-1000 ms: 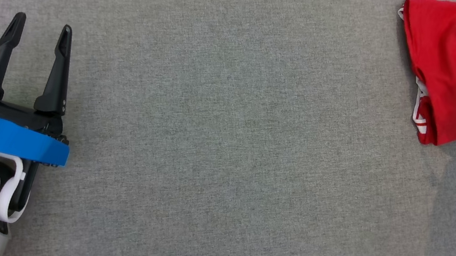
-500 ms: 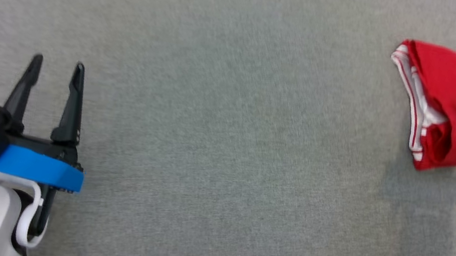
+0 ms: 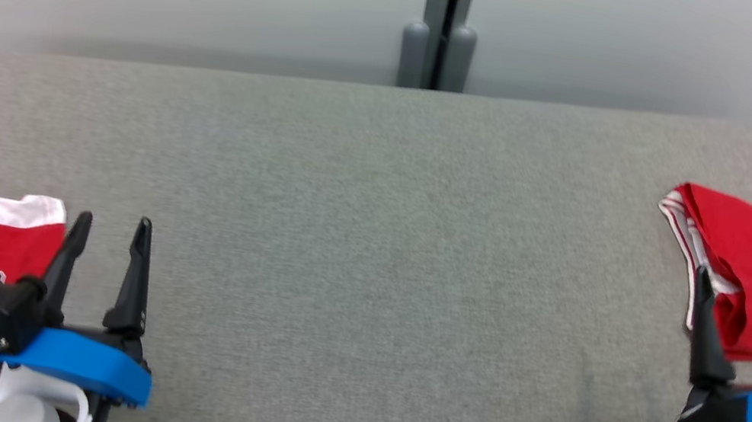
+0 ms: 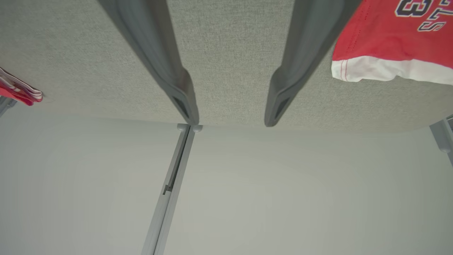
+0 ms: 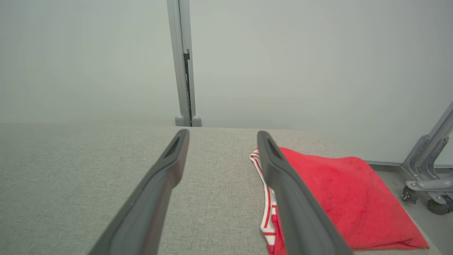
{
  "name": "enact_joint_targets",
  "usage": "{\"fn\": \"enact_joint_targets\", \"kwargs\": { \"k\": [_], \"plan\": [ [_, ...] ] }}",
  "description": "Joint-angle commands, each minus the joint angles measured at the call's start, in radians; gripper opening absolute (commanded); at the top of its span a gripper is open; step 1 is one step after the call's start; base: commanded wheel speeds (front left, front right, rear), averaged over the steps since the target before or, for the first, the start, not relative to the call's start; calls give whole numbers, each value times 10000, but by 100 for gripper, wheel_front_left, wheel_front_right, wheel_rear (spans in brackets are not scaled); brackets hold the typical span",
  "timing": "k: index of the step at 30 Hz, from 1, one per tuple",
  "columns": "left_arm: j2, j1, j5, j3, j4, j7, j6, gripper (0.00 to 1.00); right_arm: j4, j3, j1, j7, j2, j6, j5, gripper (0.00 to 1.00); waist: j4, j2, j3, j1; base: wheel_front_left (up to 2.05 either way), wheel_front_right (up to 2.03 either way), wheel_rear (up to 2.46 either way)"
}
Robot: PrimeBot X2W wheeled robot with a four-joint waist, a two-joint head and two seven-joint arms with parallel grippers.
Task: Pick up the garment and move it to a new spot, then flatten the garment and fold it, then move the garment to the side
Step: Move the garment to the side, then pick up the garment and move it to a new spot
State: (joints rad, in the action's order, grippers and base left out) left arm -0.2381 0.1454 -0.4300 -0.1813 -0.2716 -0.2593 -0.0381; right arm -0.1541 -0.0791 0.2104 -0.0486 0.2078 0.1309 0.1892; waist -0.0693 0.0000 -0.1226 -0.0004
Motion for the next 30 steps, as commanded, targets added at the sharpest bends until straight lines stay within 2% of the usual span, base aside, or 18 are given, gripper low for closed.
{"fn": "enact_joint_targets", "kwargs": {
  "k": [1,7,13,30],
  "plan": [
    [63,-133,38,-2,-55,-50,-43,100,184,-9,-340,94,-143,-1,80,100,84,0,124,4,0,0,0],
    [249,-560,52,131,-310,-62,-154,100,754,31,-1420,557,-596,-1,90,100,518,0,687,4,0,0,0],
    [367,-696,162,137,-605,-66,-313,100,569,79,-1926,519,-756,-1,125,100,771,0,961,4,0,0,0],
    [622,-563,553,373,-990,-68,-562,100,-35,-32,-1799,1,-995,-1,53,100,891,0,1061,4,0,0,0]
  ]
}}
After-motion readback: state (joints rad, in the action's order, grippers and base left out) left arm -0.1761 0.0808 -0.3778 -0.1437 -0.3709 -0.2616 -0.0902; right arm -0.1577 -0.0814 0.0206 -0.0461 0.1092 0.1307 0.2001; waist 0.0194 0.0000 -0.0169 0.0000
